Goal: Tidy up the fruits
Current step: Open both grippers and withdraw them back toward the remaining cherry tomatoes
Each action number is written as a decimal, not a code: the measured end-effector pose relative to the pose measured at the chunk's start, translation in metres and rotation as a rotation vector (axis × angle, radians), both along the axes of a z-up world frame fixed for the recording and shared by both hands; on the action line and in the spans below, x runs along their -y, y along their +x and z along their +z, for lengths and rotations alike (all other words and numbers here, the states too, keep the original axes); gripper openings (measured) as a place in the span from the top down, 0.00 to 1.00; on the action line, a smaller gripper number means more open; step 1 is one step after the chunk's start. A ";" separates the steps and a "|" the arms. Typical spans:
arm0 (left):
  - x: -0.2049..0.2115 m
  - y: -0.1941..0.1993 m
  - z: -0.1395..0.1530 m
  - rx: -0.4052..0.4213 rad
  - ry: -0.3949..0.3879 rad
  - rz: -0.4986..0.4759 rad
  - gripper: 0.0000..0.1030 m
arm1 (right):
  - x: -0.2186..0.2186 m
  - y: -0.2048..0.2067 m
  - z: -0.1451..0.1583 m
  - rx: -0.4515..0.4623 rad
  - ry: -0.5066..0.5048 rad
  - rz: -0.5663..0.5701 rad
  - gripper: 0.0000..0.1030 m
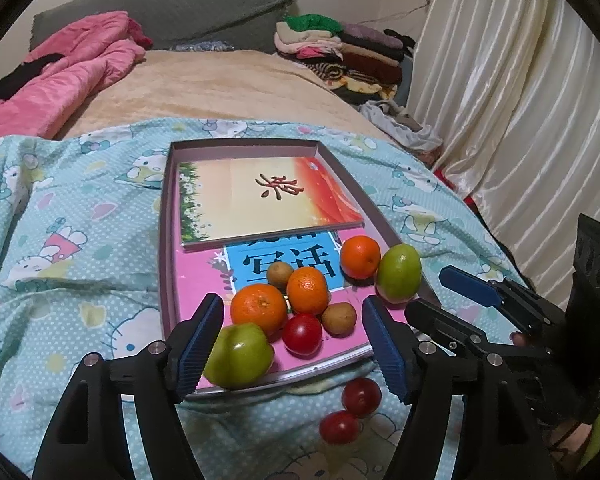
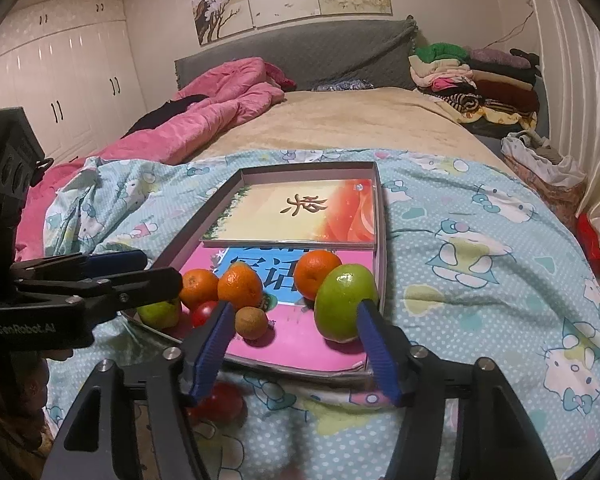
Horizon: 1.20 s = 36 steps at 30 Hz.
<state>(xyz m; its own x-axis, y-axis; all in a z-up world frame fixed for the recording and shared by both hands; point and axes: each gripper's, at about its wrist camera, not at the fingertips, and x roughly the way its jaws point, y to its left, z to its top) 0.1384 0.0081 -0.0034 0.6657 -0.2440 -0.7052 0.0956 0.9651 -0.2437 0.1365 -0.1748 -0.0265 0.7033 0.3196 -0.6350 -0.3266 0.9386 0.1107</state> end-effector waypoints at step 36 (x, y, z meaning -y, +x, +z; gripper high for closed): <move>0.010 -0.048 -0.005 -0.065 0.054 -0.062 0.23 | -0.006 -0.036 0.008 -0.017 -0.019 0.052 0.31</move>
<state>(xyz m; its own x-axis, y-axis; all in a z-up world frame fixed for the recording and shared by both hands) 0.0903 -0.0017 -0.0080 0.6031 -0.2440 -0.7594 0.1415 0.9697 -0.1991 0.1009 -0.1688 -0.0181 0.6754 0.3432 -0.6527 -0.3732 0.9225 0.0989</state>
